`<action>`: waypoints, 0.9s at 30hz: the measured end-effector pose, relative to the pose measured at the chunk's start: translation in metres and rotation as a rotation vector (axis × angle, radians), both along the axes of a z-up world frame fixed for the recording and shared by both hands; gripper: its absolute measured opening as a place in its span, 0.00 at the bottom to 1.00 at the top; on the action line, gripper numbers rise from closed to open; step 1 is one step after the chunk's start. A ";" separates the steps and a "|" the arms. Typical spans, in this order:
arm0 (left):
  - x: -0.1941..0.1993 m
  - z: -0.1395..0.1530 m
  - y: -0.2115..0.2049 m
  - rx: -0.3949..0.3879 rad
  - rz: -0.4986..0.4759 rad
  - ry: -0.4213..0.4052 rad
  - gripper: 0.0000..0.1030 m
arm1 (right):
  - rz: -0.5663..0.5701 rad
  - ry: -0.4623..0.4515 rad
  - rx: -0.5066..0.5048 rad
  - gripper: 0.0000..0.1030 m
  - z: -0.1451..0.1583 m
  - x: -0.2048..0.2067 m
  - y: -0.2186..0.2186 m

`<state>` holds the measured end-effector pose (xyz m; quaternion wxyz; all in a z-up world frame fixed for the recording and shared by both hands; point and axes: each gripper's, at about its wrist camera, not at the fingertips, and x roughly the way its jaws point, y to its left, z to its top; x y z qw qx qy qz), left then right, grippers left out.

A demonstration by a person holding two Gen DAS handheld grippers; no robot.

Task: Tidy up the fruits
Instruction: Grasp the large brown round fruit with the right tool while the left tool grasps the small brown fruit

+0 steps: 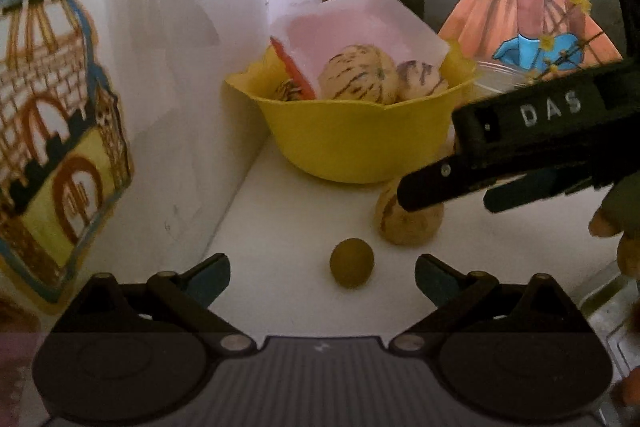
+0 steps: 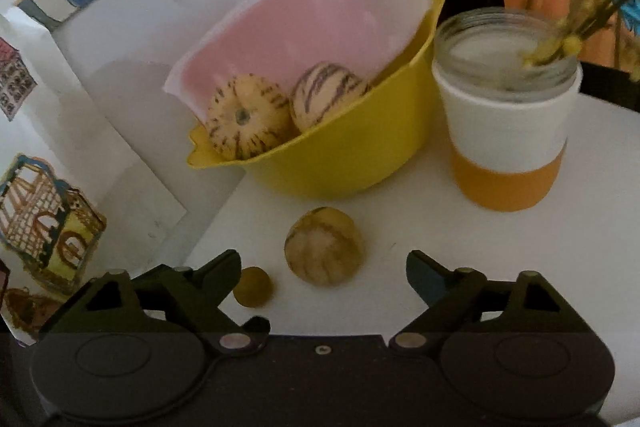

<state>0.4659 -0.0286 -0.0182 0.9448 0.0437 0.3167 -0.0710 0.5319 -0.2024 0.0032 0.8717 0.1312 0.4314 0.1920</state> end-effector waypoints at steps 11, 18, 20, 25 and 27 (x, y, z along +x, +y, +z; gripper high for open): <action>0.017 -0.011 0.002 -0.064 -0.021 0.029 0.75 | 0.013 0.007 -0.024 0.64 -0.016 0.014 0.014; 0.019 -0.011 -0.002 -0.054 -0.040 0.029 0.53 | 0.027 -0.017 -0.059 0.54 -0.018 0.017 0.024; 0.022 -0.010 -0.004 -0.057 -0.040 0.028 0.40 | 0.030 -0.028 -0.073 0.51 -0.019 0.016 0.025; 0.019 -0.008 -0.009 -0.044 -0.035 0.032 0.28 | 0.036 -0.039 -0.083 0.50 -0.021 0.011 0.032; 0.015 -0.007 -0.009 -0.055 -0.029 0.043 0.28 | 0.035 -0.026 -0.077 0.50 -0.021 0.008 0.031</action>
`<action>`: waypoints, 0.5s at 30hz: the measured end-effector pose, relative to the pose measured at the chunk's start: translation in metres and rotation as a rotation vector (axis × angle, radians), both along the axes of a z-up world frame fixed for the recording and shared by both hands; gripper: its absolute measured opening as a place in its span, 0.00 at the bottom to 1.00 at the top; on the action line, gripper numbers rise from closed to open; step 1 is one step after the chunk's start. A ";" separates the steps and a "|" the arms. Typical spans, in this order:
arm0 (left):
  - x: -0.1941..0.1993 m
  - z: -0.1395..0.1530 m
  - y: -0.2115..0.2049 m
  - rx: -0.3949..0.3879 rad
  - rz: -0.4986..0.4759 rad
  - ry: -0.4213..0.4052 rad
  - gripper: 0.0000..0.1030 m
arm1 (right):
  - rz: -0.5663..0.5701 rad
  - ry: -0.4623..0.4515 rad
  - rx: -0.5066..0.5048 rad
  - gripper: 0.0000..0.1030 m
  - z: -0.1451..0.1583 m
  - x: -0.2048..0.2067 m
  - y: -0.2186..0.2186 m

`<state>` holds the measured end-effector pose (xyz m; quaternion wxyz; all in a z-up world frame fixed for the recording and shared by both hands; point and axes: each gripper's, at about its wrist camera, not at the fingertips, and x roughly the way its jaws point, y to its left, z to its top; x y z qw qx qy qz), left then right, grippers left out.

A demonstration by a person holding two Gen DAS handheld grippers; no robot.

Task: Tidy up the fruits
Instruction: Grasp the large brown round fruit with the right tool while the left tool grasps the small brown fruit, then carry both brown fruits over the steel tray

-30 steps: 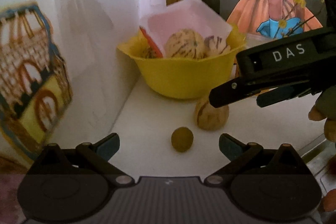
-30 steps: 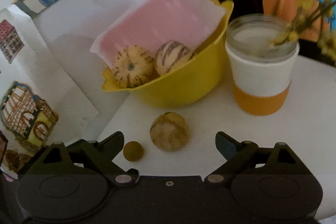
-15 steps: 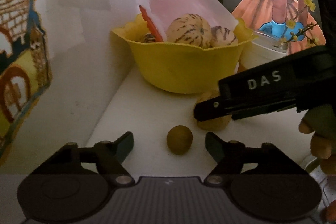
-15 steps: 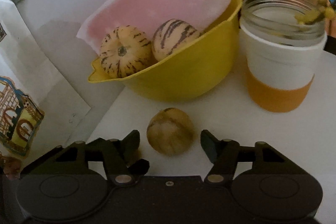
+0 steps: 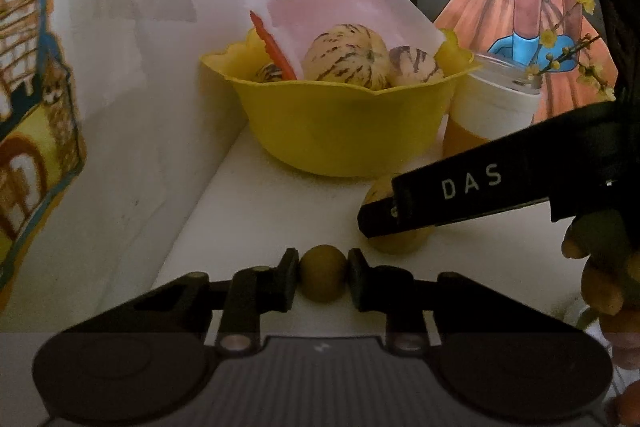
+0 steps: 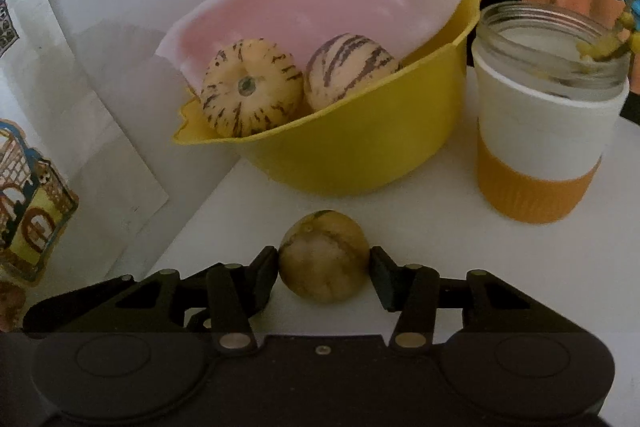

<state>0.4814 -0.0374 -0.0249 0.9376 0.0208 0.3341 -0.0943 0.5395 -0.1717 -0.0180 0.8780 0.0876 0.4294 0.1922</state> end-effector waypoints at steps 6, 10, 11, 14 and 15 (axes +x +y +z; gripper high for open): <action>-0.016 0.010 0.005 -0.039 0.033 0.032 0.28 | -0.007 0.053 0.031 0.50 0.003 -0.014 -0.008; -0.034 0.021 0.006 -0.071 0.036 0.027 0.28 | -0.003 0.061 0.059 0.50 0.012 -0.032 -0.015; -0.037 0.024 0.007 -0.075 0.034 0.025 0.28 | 0.002 0.061 0.063 0.50 0.015 -0.037 -0.016; -0.047 0.034 0.003 -0.088 0.023 0.013 0.28 | 0.012 0.057 0.079 0.50 0.024 -0.054 -0.024; -0.051 0.037 0.002 -0.090 0.020 0.010 0.28 | 0.014 0.056 0.086 0.50 0.027 -0.060 -0.028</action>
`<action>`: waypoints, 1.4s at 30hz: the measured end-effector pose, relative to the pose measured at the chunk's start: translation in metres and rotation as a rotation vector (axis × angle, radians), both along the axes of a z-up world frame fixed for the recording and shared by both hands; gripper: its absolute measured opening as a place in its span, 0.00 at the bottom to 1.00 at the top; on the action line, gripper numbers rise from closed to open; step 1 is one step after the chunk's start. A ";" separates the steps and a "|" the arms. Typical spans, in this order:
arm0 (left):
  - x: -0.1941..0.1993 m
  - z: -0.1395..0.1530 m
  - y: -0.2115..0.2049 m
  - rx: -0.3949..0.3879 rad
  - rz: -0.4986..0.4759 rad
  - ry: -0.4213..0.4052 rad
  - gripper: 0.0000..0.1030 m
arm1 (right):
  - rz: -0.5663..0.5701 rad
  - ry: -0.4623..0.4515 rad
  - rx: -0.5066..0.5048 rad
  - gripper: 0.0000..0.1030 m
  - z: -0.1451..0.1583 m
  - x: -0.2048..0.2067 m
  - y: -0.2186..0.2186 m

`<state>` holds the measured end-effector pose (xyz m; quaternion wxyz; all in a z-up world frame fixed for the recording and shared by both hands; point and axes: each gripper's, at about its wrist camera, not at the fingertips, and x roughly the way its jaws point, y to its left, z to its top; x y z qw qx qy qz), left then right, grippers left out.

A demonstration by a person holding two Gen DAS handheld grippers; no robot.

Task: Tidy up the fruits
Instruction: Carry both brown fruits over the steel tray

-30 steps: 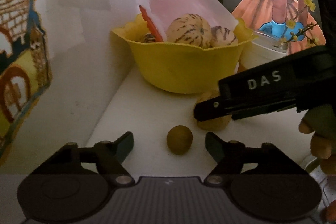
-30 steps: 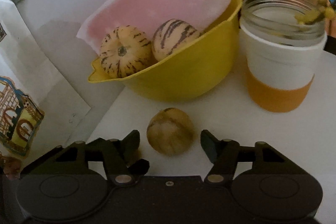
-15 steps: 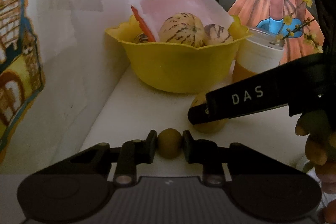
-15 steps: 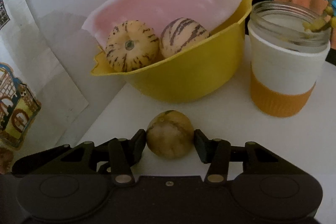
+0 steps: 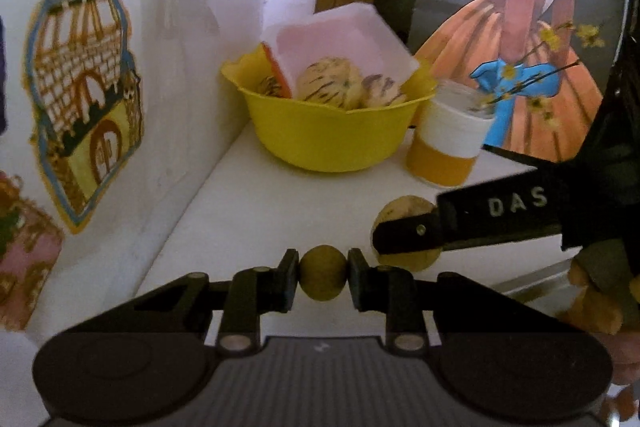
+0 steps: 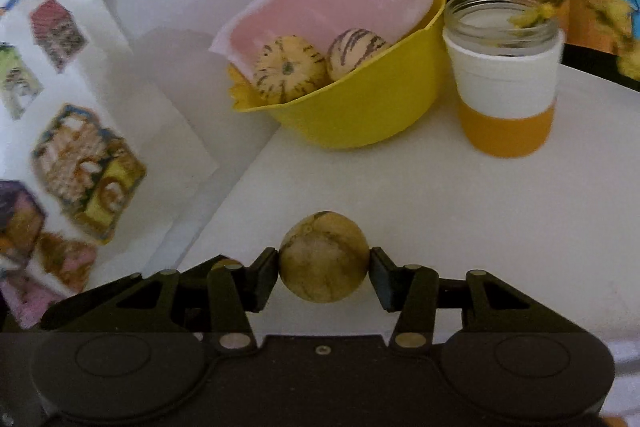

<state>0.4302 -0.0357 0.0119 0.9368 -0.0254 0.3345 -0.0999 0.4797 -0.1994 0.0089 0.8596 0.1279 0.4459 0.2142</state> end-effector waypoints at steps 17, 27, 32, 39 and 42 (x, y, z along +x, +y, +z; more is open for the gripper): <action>-0.064 0.034 -0.067 -0.044 -0.128 -0.036 0.28 | -0.079 -0.042 0.020 0.50 0.041 -0.099 -0.102; -0.101 0.025 -0.118 -0.085 -0.250 -0.012 0.28 | -0.129 -0.034 0.010 0.50 0.038 -0.167 -0.158; -0.114 0.018 -0.134 -0.081 -0.291 0.014 0.28 | -0.124 -0.037 -0.032 0.50 0.029 -0.197 -0.172; -0.126 0.011 -0.147 -0.048 -0.342 0.050 0.28 | -0.116 -0.045 -0.070 0.50 0.015 -0.224 -0.181; -0.125 0.010 -0.150 -0.027 -0.340 0.067 0.28 | -0.112 -0.064 -0.094 0.50 0.012 -0.230 -0.182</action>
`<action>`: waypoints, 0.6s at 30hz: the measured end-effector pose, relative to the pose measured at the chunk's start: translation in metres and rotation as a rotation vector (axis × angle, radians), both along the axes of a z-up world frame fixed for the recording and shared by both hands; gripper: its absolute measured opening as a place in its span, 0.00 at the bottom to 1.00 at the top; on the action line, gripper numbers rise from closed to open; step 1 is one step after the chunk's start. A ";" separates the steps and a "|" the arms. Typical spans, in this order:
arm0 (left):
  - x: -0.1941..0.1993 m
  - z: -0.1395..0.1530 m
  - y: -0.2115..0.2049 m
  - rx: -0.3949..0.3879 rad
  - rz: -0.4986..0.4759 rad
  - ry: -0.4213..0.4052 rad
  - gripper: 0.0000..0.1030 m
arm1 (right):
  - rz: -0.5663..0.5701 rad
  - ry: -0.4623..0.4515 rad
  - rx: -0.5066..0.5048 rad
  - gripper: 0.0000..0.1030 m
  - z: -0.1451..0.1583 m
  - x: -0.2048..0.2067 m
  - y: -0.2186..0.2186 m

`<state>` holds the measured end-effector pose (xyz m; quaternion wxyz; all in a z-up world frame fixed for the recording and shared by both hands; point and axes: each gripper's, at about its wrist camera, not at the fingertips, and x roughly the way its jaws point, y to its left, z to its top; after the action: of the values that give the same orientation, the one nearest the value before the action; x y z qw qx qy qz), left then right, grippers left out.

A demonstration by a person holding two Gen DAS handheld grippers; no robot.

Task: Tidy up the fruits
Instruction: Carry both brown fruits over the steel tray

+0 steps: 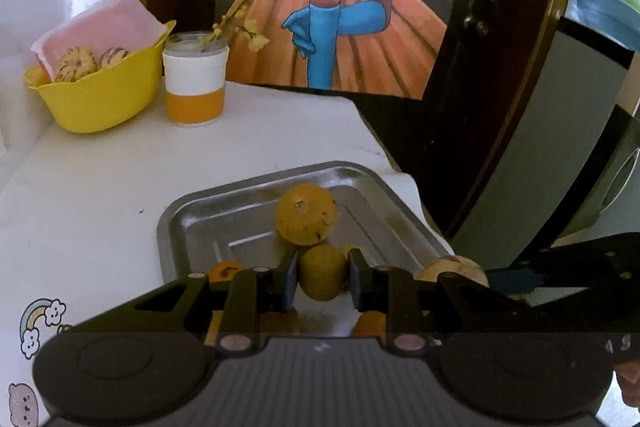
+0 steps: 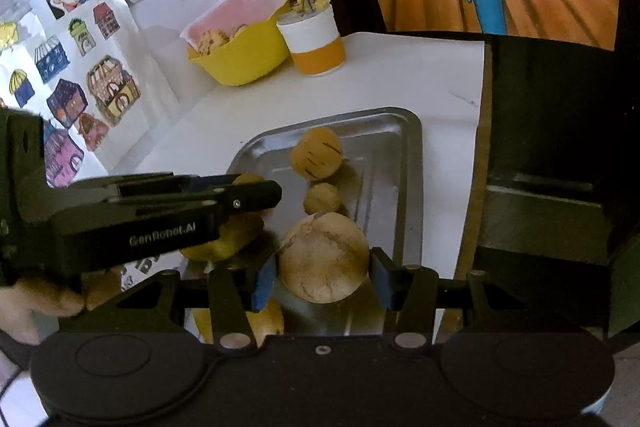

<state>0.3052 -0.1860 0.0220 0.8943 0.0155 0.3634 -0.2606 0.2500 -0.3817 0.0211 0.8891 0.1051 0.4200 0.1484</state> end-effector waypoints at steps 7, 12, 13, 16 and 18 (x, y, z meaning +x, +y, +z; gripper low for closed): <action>0.003 -0.004 -0.006 0.052 0.011 0.029 0.28 | 0.001 -0.018 -0.033 0.50 -0.006 0.000 -0.001; 0.008 -0.007 -0.006 0.060 0.020 0.051 0.28 | -0.002 -0.014 -0.040 0.50 -0.011 0.001 -0.002; 0.008 -0.008 -0.006 0.063 0.019 0.052 0.28 | -0.002 -0.013 -0.035 0.50 -0.011 0.001 -0.003; 0.008 -0.008 -0.007 0.072 0.016 0.052 0.28 | -0.003 -0.010 -0.034 0.50 -0.012 0.002 -0.002; 0.008 -0.008 -0.008 0.073 0.015 0.051 0.28 | -0.004 -0.010 -0.033 0.50 -0.012 0.002 -0.002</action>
<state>0.3131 -0.1938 0.0143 0.8855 0.0388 0.3953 -0.2410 0.2517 -0.3838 0.0090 0.8930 0.0906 0.4179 0.1403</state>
